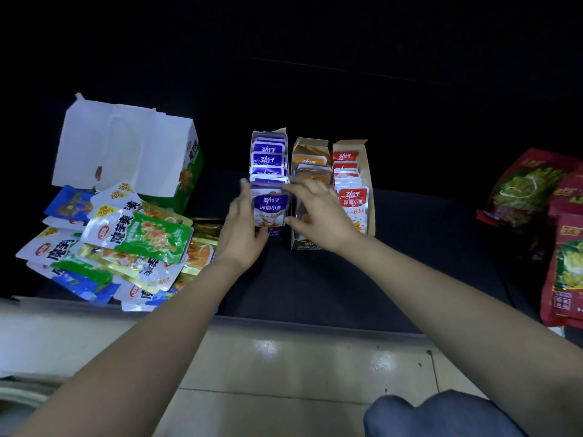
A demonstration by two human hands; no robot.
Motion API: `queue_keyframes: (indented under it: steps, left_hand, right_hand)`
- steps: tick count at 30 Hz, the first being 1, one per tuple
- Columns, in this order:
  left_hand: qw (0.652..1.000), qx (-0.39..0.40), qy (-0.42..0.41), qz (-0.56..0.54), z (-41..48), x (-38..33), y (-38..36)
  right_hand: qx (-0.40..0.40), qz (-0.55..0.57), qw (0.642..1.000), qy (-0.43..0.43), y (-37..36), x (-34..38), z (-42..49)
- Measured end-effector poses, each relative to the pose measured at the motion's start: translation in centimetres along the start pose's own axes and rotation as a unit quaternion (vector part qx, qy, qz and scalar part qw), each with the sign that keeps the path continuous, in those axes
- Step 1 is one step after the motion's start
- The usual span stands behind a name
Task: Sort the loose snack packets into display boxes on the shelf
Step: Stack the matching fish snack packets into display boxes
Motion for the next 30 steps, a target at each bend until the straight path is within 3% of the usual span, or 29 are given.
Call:
queue_keyframes:
  steps: [4, 8, 11, 13, 19, 30]
  left_hand:
    - [0.996, -0.015, 0.077, -0.030, -0.4, 1.0, -0.2]
    - [0.984, -0.021, 0.109, -0.140, 0.5, 1.7, -0.5]
    - [0.966, -0.020, 0.120, -0.230, 1.4, 1.0, -1.4]
    - [0.961, -0.029, 0.103, -0.255, 2.0, 0.8, -1.9]
    - [0.967, -0.054, 0.071, -0.239, 2.4, 0.7, -3.7]
    - [0.986, 0.000, 0.038, -0.164, 3.3, -3.1, -9.1]
  right_hand:
    - [-0.071, 0.003, 0.996, -0.055, 2.0, -3.0, -2.5]
    - [-0.009, -0.018, 0.978, -0.207, 1.5, -8.0, -4.5]
    - [0.029, 0.072, 0.959, -0.272, 0.7, -10.0, -4.7]
    - [0.038, 0.117, 0.953, -0.278, 0.3, -10.5, -4.4]
    - [0.035, 0.078, 0.963, -0.257, -1.7, -11.0, -4.4]
    - [-0.038, 0.049, 0.957, -0.282, -0.2, -16.1, -8.4]
Point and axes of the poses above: each hand's wrist, its own z-axis towards the middle knuckle, its own y-axis out of the back of the hand, x = y × z, the point moved 6 cm from there along z, towards the middle knuckle, and after that the axes turned 9 degrees about -y, right-handed, at the moved point
